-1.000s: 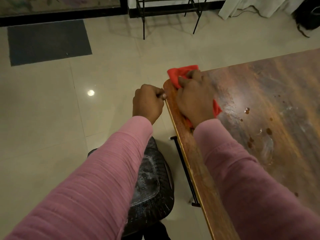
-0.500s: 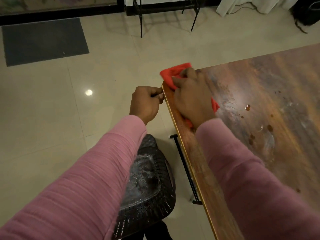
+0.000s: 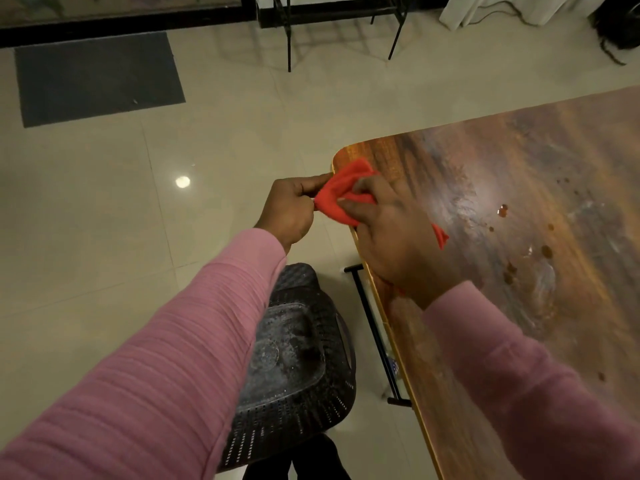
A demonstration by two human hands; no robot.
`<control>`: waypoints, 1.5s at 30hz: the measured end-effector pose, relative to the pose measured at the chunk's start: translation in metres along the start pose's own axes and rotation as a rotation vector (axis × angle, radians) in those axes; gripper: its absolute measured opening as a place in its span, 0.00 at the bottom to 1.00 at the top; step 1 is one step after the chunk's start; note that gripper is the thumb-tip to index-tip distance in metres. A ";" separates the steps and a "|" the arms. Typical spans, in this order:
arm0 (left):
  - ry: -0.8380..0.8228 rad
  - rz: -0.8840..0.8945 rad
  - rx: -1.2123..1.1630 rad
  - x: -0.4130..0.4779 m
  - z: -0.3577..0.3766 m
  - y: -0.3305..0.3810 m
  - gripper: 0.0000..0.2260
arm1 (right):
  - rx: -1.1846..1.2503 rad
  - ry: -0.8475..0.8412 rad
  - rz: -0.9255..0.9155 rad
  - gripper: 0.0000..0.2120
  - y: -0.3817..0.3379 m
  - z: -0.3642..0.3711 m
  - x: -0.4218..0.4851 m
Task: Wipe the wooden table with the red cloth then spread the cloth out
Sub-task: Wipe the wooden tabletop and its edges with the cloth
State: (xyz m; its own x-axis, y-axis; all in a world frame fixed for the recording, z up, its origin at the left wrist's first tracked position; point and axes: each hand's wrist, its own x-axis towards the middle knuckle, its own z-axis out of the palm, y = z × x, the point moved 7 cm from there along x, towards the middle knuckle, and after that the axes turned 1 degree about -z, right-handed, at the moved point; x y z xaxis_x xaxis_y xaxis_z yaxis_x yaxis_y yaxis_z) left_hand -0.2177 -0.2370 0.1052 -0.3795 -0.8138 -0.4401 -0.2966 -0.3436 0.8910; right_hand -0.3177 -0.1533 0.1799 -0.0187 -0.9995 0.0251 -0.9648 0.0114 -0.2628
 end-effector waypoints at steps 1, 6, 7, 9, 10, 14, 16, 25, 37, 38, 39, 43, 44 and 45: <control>-0.005 -0.008 0.015 -0.001 0.000 0.001 0.28 | -0.005 -0.010 -0.008 0.17 0.002 0.000 -0.005; -0.025 -0.015 0.039 -0.003 0.004 0.000 0.31 | 0.010 0.063 0.259 0.19 0.036 -0.007 0.011; -0.016 -0.004 0.040 -0.004 0.004 0.000 0.30 | 0.008 0.064 0.272 0.19 0.035 -0.008 0.012; 0.004 0.020 0.035 -0.003 0.007 0.002 0.26 | 0.026 0.055 0.190 0.17 0.018 -0.005 0.002; 0.020 0.026 0.031 -0.003 0.008 0.002 0.24 | 0.033 0.053 0.131 0.16 0.008 -0.002 -0.009; 0.074 0.029 0.048 -0.004 0.011 0.000 0.21 | 0.017 0.052 0.104 0.14 0.006 0.000 -0.047; 0.105 0.045 0.083 -0.007 0.013 0.001 0.20 | 0.026 0.104 0.266 0.15 0.033 -0.007 -0.049; 0.398 0.272 0.505 0.014 0.038 0.056 0.16 | -0.142 -0.011 0.232 0.23 -0.011 0.008 -0.082; 0.306 0.261 0.929 0.032 0.063 0.047 0.23 | -0.223 0.002 0.520 0.23 0.051 -0.012 -0.086; 0.318 0.257 0.947 0.030 0.063 0.046 0.23 | -0.192 0.014 0.536 0.24 0.057 -0.014 -0.086; 0.338 0.266 0.968 0.028 0.064 0.047 0.23 | -0.155 0.018 0.531 0.25 0.059 -0.014 -0.085; 0.388 0.399 1.023 0.013 0.078 0.054 0.20 | -0.154 -0.015 0.427 0.28 0.037 0.000 -0.091; 0.373 0.406 1.021 0.012 0.082 0.053 0.20 | -0.171 -0.008 0.403 0.27 0.029 0.002 -0.096; 0.364 0.395 1.010 0.012 0.083 0.052 0.20 | -0.172 -0.001 0.382 0.25 0.022 0.004 -0.103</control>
State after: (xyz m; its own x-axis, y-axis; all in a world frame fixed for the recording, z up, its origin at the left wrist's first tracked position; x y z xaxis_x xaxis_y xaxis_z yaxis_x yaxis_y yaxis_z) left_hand -0.3107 -0.2253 0.1367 -0.3754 -0.9252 0.0558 -0.8441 0.3661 0.3917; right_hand -0.3358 -0.0506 0.1681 -0.3837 -0.9224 -0.0438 -0.9182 0.3861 -0.0887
